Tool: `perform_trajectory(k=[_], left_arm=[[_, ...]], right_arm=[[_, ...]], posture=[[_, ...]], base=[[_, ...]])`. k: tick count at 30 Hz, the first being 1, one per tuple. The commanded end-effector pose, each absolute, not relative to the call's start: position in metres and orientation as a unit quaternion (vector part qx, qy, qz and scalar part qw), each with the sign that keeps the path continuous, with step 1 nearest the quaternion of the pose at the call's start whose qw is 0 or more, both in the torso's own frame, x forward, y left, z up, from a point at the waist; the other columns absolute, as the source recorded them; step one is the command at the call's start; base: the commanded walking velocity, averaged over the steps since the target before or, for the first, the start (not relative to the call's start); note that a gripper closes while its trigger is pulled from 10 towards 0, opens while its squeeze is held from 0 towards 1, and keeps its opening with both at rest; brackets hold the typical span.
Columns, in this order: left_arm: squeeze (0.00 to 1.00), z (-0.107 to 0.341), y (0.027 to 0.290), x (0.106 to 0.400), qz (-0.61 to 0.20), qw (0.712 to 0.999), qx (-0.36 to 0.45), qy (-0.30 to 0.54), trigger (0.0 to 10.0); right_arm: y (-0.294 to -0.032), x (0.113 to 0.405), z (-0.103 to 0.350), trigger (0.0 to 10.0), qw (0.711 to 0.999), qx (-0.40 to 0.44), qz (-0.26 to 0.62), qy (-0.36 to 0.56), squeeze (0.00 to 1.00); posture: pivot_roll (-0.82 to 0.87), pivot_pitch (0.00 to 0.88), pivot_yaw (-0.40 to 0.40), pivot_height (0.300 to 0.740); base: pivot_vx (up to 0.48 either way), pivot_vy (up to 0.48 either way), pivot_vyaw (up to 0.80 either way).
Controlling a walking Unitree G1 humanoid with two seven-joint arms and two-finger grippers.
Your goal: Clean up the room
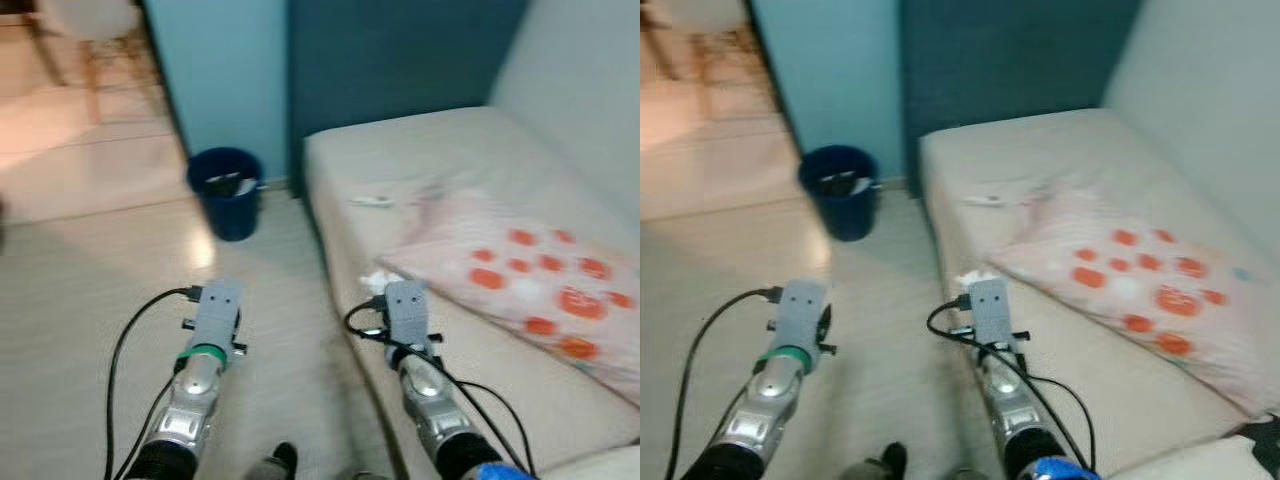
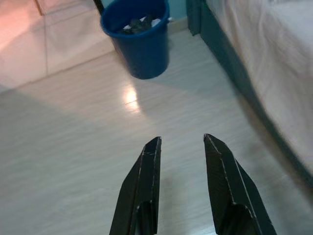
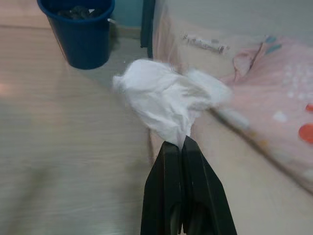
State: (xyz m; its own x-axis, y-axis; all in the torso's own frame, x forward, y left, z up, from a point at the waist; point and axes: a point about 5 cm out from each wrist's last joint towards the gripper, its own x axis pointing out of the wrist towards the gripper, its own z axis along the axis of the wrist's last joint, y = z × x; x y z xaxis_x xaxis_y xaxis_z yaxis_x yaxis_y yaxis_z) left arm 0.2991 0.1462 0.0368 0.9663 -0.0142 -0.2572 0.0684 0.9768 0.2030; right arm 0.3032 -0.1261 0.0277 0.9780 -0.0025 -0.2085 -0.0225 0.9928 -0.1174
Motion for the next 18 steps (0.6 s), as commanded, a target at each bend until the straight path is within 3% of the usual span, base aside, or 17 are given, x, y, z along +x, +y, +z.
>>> perform_trajectory(k=[1,18], left_arm=[[0.00,0.0294,0.1485,0.2946,-0.019,0.983,0.107,0.147,10.0],[0.00,0.0363,0.1464,0.3000,-0.012,0.986,0.096,0.139,10.0]], right_arm=[[-0.1277,0.2999,0.0231,10.0,0.992,-0.055,-0.002,0.115,0.00],[-0.1341,0.2993,0.0227,10.0,0.992,-0.056,-0.012,0.113,0.00]], posture=[[0.02,0.075,-0.034,0.740],[0.02,0.074,-0.035,0.740]], base=[[0.000,0.000,0.80],[0.000,0.000,0.80]])
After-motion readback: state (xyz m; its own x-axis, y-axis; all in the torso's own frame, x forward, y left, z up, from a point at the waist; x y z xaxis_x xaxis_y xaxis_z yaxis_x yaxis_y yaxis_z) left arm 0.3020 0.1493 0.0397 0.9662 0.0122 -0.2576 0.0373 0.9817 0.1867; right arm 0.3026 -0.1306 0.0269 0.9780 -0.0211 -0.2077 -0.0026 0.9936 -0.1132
